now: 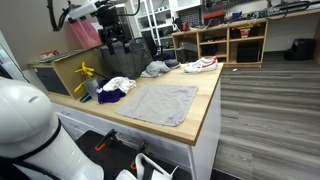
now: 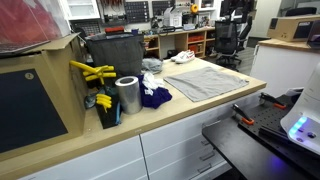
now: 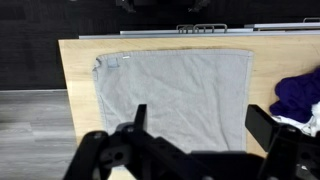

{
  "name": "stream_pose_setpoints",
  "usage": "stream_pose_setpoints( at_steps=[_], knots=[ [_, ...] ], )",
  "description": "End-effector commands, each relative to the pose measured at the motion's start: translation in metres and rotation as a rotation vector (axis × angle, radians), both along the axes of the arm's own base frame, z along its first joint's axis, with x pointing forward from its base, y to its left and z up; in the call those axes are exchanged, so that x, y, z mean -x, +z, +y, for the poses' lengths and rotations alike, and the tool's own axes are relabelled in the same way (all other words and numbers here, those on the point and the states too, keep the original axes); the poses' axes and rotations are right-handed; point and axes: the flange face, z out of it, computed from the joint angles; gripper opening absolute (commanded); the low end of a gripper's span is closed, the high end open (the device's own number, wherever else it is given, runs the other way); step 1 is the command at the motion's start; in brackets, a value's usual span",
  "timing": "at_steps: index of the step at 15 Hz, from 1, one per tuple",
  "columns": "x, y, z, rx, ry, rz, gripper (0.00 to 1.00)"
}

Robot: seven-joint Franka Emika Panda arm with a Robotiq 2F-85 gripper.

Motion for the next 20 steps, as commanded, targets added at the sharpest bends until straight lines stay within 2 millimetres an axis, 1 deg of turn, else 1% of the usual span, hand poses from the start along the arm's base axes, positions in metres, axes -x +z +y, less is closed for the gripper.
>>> stream_pose_setpoints(
  at_steps=[1, 3, 6, 8, 11, 14, 16, 20],
  knots=[
    [0.0, 0.001, 0.0, 0.0, 0.0, 0.001, 1.0],
    [0.0, 0.001, 0.0, 0.0, 0.0, 0.001, 1.0],
    [-0.02, 0.001, -0.011, 0.006, -0.073, -0.021, 1.0],
    [-0.036, -0.002, -0.011, 0.008, -0.1, -0.048, 1.0],
    [-0.059, -0.014, -0.008, 0.008, -0.151, -0.066, 1.0],
    [-0.08, -0.036, -0.009, 0.016, -0.208, -0.056, 1.0],
    [-0.088, -0.053, -0.016, 0.021, -0.258, -0.034, 1.0],
    [-0.087, -0.088, -0.044, 0.023, -0.349, 0.032, 1.0]
  ],
)
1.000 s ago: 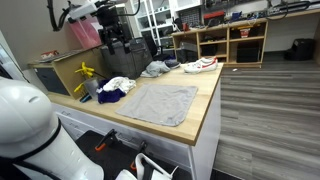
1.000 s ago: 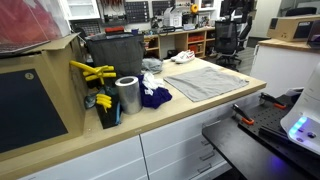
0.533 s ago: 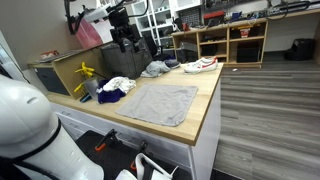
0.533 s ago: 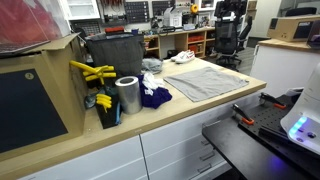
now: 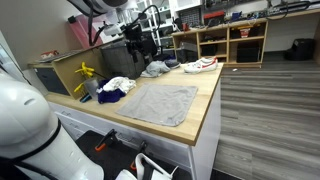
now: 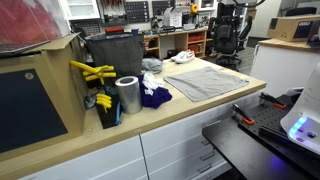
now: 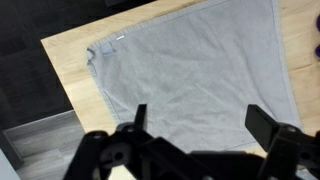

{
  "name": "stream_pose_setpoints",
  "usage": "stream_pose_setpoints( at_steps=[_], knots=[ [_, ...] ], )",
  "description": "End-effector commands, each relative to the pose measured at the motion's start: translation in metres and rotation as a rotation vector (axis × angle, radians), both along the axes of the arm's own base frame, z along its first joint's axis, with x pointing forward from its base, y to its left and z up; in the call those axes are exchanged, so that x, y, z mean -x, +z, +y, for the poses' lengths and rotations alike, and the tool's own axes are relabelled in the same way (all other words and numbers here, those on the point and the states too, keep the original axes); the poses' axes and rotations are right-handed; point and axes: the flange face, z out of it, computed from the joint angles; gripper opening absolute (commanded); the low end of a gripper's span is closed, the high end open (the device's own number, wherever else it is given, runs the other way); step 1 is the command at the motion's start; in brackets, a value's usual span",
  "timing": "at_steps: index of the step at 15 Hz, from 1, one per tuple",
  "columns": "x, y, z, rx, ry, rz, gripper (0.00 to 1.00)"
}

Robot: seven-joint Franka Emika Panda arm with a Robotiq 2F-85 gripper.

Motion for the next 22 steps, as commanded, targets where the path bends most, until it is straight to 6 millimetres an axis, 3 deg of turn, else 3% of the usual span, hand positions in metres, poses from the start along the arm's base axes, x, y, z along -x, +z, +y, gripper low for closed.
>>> stream_pose_setpoints(
  at_steps=[1, 5, 8, 9, 15, 18, 22],
  knots=[
    [-0.003, -0.021, -0.026, 0.008, -0.088, 0.04, 1.0],
    [0.016, -0.027, -0.046, 0.01, -0.113, 0.047, 1.0],
    [0.033, -0.015, -0.043, 0.053, -0.093, 0.034, 1.0],
    [0.015, -0.027, -0.048, 0.022, -0.089, 0.064, 1.0],
    [0.028, -0.016, -0.045, 0.036, -0.078, 0.039, 1.0],
    [0.01, -0.031, -0.033, 0.049, -0.081, 0.044, 1.0],
    [0.0, -0.065, -0.044, 0.058, -0.132, 0.047, 1.0]
  ],
)
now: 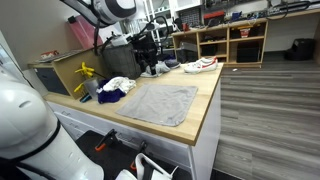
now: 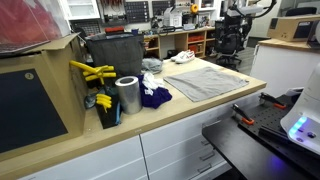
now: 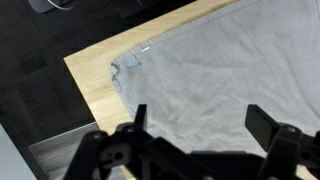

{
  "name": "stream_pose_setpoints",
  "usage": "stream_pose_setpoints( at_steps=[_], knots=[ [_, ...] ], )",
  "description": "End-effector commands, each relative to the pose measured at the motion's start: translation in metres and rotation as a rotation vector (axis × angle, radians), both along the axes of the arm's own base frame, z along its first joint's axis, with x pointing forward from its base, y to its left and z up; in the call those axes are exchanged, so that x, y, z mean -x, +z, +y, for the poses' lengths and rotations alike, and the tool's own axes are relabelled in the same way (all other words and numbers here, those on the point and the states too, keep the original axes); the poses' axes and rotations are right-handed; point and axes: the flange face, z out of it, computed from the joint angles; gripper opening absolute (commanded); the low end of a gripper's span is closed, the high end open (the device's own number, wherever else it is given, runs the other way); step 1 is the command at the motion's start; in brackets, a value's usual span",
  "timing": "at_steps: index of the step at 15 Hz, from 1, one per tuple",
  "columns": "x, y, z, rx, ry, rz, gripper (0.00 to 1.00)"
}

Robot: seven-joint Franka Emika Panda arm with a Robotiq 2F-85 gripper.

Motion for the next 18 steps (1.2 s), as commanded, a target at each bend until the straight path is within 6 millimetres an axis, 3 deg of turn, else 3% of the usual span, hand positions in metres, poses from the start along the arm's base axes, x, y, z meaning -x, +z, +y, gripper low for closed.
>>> stream_pose_setpoints(
  at_steps=[1, 12, 18],
  knots=[
    [-0.014, -0.032, -0.013, 0.017, -0.06, 0.003, 1.0],
    [0.023, -0.125, -0.076, 0.015, -0.059, 0.109, 1.0],
    [0.047, -0.154, -0.099, 0.007, -0.041, 0.166, 1.0]
  ],
)
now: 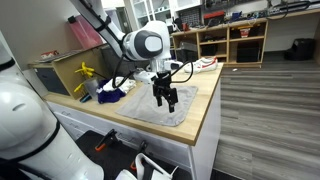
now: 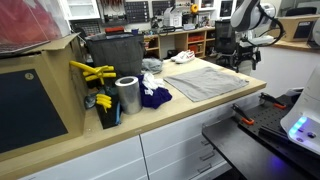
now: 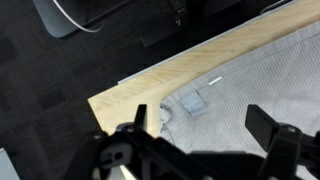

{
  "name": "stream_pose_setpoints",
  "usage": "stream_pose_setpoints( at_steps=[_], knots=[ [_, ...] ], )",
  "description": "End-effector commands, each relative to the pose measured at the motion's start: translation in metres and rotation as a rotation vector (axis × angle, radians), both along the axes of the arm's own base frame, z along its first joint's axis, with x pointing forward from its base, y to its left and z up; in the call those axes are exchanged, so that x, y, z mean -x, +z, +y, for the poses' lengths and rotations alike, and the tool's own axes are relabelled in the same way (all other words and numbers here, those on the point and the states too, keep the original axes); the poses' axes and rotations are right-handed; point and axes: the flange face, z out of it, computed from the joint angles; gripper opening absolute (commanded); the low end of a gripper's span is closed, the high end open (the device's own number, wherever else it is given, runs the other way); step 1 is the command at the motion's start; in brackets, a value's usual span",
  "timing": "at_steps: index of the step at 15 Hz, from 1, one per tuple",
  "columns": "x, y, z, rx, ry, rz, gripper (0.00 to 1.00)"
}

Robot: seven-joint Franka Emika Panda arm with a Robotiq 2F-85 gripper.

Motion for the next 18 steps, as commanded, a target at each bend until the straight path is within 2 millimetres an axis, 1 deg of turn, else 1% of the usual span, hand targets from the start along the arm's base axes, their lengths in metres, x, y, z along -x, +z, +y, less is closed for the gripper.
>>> stream_pose_setpoints(
  at_steps=[1, 7, 10, 13, 18],
  knots=[
    [0.013, -0.014, -0.014, 0.005, 0.011, 0.012, 1.0],
    [0.02, -0.039, -0.045, 0.049, -0.006, 0.039, 1.0],
    [0.022, -0.053, -0.054, 0.05, -0.034, 0.044, 1.0],
    [0.016, -0.061, -0.058, 0.049, -0.045, 0.044, 1.0],
    [-0.001, -0.062, -0.059, 0.052, -0.047, 0.026, 1.0]
  ],
)
